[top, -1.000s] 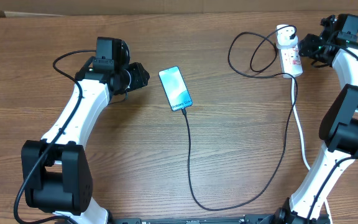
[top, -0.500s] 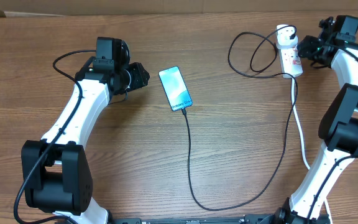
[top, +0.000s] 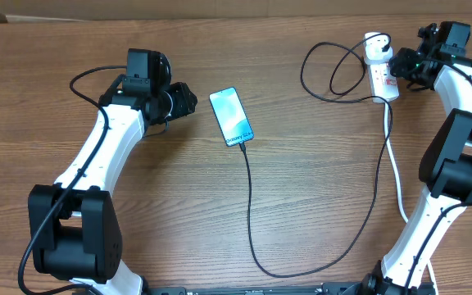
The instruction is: Plug charger to phone and switch on socket
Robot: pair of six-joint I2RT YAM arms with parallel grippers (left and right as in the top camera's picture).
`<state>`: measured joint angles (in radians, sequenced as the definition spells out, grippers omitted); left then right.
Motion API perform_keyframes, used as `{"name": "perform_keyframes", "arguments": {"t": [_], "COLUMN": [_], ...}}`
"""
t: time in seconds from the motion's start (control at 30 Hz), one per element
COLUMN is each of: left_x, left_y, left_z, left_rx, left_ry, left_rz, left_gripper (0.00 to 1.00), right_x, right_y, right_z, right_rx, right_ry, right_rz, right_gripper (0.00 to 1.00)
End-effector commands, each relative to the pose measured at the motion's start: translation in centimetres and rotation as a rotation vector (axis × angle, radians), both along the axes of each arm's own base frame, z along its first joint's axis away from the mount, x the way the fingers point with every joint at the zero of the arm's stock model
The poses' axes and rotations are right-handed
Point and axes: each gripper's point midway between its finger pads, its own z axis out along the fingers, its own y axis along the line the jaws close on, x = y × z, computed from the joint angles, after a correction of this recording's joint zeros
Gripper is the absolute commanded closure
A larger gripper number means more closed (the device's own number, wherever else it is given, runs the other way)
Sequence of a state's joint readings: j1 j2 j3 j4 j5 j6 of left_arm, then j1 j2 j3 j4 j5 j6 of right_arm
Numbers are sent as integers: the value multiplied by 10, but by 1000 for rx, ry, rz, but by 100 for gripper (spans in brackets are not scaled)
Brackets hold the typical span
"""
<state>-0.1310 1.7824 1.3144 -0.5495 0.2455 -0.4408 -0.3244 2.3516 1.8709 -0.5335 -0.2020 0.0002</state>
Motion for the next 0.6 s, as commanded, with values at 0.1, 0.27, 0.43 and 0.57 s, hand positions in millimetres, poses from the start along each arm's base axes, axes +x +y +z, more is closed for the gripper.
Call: {"name": "perform_keyframes", "arguments": {"t": [0.1, 0.27, 0.43, 0.57], "left_x": [0, 0, 0, 0], "left_y": [-3, -3, -3, -3], "left_z": [4, 4, 4, 4], "left_rx": [13, 13, 13, 13], "left_ry": [-19, -18, -19, -18], "left_rz": [-17, -17, -17, -17], "left_gripper": [51, 52, 51, 52], "right_x": [0, -1, -1, -1], "right_y": [1, 1, 1, 1], "right_z": [-14, -21, -21, -21], "right_rx": [-3, 0, -1, -1], "right_ry": [17, 28, 28, 27], "right_rz": [-1, -1, -2, -2], "right_gripper": [48, 48, 48, 48]}}
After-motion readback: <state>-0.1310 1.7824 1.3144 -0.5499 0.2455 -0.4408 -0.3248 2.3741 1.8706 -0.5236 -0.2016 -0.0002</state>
